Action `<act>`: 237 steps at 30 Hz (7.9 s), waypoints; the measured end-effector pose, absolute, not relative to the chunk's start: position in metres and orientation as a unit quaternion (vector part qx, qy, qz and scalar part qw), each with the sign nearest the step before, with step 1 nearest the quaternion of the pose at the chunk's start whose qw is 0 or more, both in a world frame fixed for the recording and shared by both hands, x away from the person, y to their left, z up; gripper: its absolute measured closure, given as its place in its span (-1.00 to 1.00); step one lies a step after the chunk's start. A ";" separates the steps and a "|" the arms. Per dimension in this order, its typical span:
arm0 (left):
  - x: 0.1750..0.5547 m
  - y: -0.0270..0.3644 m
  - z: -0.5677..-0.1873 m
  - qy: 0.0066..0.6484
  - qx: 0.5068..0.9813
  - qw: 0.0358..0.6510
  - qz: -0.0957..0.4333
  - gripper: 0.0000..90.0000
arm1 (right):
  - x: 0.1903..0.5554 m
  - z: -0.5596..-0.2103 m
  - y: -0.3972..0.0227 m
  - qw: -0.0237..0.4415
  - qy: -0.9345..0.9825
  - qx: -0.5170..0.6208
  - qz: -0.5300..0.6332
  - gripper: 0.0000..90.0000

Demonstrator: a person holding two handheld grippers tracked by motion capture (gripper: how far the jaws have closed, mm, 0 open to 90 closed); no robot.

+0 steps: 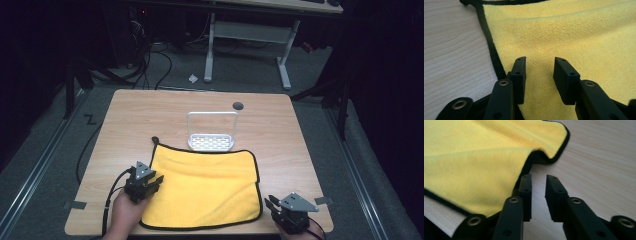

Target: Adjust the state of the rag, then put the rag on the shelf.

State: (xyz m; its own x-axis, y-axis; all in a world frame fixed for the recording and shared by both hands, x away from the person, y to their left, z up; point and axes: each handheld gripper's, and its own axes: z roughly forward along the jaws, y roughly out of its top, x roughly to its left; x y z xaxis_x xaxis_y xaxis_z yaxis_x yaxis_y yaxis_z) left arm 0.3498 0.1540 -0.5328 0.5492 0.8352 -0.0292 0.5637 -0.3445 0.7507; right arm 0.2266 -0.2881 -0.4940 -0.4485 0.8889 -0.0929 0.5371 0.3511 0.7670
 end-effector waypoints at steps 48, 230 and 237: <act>0.391 0.131 -0.525 0.426 0.797 0.400 0.151 -0.02 | 0.329 -0.517 -0.318 0.284 0.741 0.518 0.320 0.34; 0.399 0.021 -0.487 0.436 0.752 0.476 0.134 0.82 | 0.232 -0.497 -0.180 0.232 0.814 0.305 0.437 0.78; 0.401 0.004 -0.496 0.424 0.762 0.478 0.107 0.56 | 0.231 -0.494 -0.191 0.232 0.800 0.321 0.450 0.47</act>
